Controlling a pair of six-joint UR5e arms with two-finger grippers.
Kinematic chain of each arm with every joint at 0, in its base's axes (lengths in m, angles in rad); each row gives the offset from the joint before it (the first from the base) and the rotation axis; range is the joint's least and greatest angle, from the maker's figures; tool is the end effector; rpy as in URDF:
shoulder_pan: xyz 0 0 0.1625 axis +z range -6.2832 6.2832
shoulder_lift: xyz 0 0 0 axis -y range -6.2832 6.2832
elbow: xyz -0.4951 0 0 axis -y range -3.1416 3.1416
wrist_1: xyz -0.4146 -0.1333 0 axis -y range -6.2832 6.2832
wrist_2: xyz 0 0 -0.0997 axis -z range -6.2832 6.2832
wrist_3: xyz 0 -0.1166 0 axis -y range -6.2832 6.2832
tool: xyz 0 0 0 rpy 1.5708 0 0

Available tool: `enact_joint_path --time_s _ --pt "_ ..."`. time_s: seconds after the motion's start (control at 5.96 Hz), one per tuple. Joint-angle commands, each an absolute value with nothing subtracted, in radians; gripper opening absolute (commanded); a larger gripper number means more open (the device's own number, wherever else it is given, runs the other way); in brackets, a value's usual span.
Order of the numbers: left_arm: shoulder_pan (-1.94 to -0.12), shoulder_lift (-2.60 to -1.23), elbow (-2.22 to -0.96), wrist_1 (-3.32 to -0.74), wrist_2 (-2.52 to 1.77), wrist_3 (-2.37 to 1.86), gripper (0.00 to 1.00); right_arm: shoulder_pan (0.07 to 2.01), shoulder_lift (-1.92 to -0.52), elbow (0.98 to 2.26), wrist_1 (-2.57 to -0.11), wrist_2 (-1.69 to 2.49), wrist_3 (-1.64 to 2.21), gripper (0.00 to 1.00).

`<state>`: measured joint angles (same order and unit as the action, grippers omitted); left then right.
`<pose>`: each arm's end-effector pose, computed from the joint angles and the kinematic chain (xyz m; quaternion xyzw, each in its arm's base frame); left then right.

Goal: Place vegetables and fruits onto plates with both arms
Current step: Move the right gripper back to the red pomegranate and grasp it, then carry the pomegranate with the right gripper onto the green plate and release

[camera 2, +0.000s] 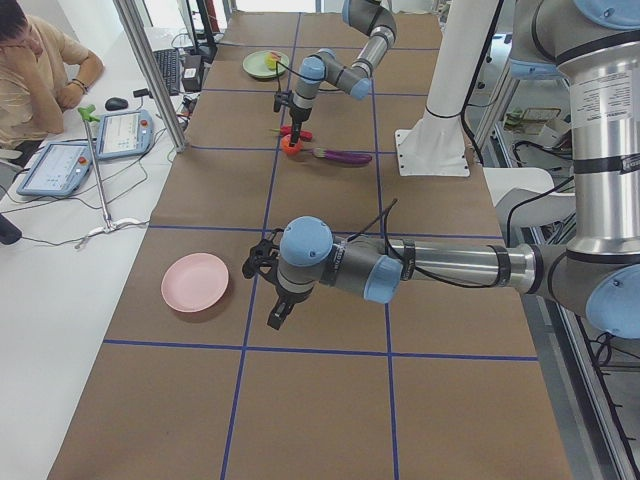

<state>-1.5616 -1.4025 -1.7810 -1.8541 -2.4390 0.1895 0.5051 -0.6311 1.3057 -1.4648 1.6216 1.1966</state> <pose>-0.0402 -0.4502 0.6728 0.1836 0.4001 0.1566 0.8841 -0.7052 -0.5355 0.2083 0.1406 -0.3542 0.0508 0.9231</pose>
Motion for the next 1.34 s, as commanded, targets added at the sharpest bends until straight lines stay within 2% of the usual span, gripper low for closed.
enact_joint_path --time_s 0.0,0.17,0.67,1.17 --pt "-1.562 -1.402 -1.779 -1.858 -2.439 0.19 1.0 0.5 -0.634 1.298 -1.462 1.614 1.195 0.58" --pt "-1.562 -1.402 -1.781 -1.858 -2.439 0.19 1.0 0.5 -0.627 1.301 -1.462 1.614 1.172 0.01" --pt "-1.562 -1.404 -1.781 -1.858 -2.439 0.19 1.0 0.636 -0.637 1.316 -1.471 1.73 0.996 0.0" --pt "-1.562 -1.402 -1.781 -1.859 -2.439 0.19 1.0 0.87 -0.792 1.296 -1.445 1.914 0.607 0.0"
